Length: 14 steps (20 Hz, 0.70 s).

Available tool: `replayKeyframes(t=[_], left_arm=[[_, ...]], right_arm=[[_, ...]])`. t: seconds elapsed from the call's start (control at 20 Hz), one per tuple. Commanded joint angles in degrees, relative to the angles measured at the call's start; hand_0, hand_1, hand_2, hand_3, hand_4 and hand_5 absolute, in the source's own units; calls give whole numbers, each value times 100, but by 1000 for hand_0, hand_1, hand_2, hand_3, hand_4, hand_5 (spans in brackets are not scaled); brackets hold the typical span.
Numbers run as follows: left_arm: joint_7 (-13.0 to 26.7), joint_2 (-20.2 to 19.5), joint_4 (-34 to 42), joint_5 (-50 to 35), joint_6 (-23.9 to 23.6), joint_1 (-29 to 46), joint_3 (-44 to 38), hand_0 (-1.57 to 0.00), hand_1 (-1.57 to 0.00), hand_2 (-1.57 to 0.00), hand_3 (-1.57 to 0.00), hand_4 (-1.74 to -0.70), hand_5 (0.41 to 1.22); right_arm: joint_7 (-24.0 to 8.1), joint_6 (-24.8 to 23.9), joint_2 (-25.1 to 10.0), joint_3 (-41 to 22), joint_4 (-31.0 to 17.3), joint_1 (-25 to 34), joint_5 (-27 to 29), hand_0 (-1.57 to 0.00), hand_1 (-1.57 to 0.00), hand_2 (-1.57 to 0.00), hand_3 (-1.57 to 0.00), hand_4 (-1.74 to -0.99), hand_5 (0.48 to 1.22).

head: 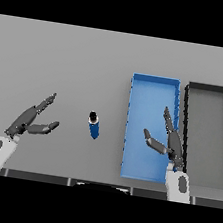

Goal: Pick up the blue pipe and place it into the blue bin.

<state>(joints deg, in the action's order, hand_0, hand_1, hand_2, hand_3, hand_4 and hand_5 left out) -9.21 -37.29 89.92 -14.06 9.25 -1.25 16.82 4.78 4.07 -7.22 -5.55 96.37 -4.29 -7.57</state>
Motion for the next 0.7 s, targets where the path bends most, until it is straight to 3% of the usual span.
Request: replayKeyframes(t=[0.0,0.2,0.65], left_arm=[[182,18,73,36,64,-59,126,1,1,1,1,-1037,548],[672,81,386,47,281,-100,494,1,1,1,1,-1076,488],[764,886,112,567,395,-439,1218,1,1,1,1,-1117,446]], right_arm=[[47,-6,-42,4,22,-23,-41,1,1,1,1,-1223,601],[90,59,-72,49,-51,29,37,1,1,1,1,-1239,606],[80,73,-25,67,-23,-24,102,1,1,1,1,-1272,617]])
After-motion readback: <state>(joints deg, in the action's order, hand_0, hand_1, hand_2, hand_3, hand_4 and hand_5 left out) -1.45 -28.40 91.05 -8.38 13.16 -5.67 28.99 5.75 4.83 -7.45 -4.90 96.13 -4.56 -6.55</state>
